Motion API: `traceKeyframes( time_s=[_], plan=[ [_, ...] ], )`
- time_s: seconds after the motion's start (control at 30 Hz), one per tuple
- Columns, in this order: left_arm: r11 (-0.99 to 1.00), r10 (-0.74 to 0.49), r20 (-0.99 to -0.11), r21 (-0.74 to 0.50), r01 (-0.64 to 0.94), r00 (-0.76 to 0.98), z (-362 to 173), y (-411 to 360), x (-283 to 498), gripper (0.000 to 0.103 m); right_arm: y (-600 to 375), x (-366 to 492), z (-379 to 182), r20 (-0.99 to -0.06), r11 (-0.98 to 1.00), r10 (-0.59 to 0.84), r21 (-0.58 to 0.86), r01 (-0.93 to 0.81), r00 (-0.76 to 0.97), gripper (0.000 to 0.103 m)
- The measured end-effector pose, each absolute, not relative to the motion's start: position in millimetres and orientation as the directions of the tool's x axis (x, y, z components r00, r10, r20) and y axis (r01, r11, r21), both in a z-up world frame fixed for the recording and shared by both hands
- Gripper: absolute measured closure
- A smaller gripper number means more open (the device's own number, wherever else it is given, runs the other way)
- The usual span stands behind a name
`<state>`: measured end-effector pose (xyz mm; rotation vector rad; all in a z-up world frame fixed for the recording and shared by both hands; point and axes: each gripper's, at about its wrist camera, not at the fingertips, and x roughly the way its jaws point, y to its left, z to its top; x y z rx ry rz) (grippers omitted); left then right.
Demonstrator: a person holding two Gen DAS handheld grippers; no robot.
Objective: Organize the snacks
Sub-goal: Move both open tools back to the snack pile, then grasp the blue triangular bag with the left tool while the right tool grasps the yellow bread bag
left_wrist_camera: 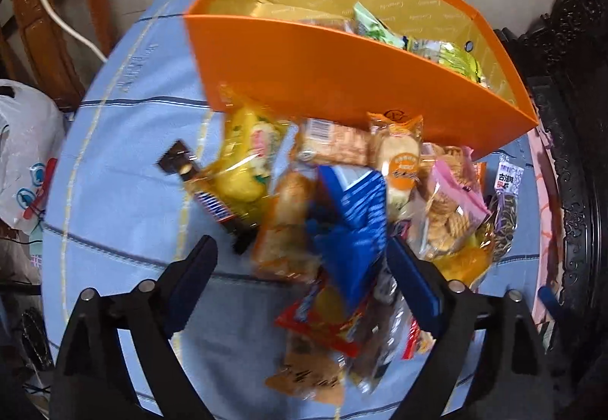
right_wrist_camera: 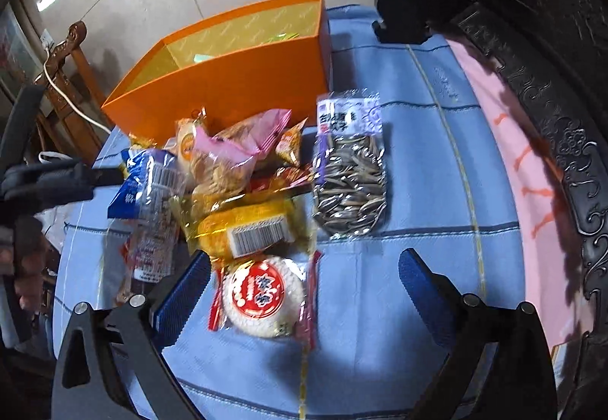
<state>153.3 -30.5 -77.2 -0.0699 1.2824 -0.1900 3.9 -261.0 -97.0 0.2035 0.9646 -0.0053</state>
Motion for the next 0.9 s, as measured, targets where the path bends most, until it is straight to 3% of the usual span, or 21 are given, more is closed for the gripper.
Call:
traceKeyframes(
  time_s=[0.23,0.4,0.47,0.6,0.9],
  plan=[
    [0.989,-0.15,-0.976,-0.148,0.029,0.157,-114.0,-52.9,178.8,0.017,-253.7,3.6,-99.6,-0.825,0.982,0.109,0.178,0.072,0.554,0.003],
    [0.985,-0.074,-0.968,-0.033,0.168,0.24,-105.7,-68.5,164.5,0.048,-256.5,7.1,-106.8,-0.844,0.979,0.129,0.193,0.071,0.52,0.003],
    [0.978,-0.109,-0.958,-0.056,0.2,0.265,-92.3,-67.3,154.3,0.069,-259.5,9.5,-111.1,-0.852,0.978,0.12,0.191,0.089,0.51,0.003],
    [0.972,-0.115,-0.948,-0.045,0.232,0.298,-73.2,-51.9,131.0,0.069,-258.7,14.6,-114.2,-0.851,0.978,0.107,0.182,0.097,0.515,0.003],
    [0.987,-0.122,-0.962,-0.092,0.132,0.246,-82.7,13.5,93.3,0.068,-217.1,65.8,-137.7,-0.866,0.995,0.093,0.094,-0.024,0.492,0.003]
  ],
)
